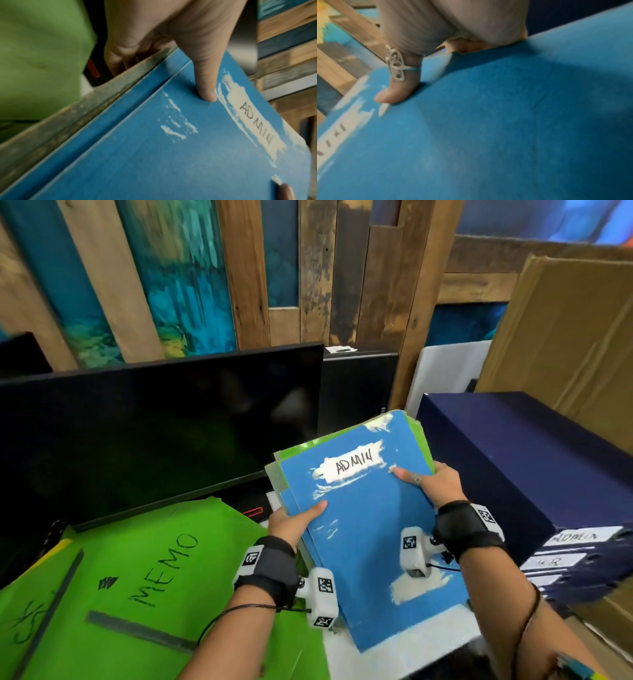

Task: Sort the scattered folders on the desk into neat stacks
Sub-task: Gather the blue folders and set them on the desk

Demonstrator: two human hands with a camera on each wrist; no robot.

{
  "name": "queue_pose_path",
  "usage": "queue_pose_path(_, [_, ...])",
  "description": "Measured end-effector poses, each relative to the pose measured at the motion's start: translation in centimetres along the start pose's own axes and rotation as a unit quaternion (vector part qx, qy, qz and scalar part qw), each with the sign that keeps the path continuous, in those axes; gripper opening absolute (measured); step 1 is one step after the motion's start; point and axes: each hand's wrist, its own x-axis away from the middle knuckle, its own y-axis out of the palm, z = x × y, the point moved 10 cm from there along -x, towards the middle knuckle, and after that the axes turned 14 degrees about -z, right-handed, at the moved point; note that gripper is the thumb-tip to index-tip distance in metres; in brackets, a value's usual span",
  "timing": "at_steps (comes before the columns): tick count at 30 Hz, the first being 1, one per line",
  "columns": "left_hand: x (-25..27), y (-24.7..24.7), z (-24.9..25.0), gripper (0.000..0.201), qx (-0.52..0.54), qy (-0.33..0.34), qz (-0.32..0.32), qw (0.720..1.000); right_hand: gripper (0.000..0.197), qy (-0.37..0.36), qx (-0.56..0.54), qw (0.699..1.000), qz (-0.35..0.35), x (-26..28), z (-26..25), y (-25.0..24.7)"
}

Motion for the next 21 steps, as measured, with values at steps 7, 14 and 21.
queue_pose_path(7, [1.6, 2.5, 10.0, 0.046, -0.049, 0.192, -0.037, 0.979, 0.065, -0.158, -0.126, 0.978, -0.051, 1.3, -5.4, 0.6])
queue_pose_path(14, [3.2, 2.8, 10.7, 0.089, -0.228, 0.218, -0.065, 0.947, 0.105, -0.146, -0.088, 0.978, -0.118, 1.4, -3.3, 1.1])
queue_pose_path(21, [2.4, 2.3, 8.1, 0.118, -0.443, 0.061, -0.156, 0.881, 0.110, -0.092, -0.065, 0.987, -0.118, 0.7, 0.7, 1.3])
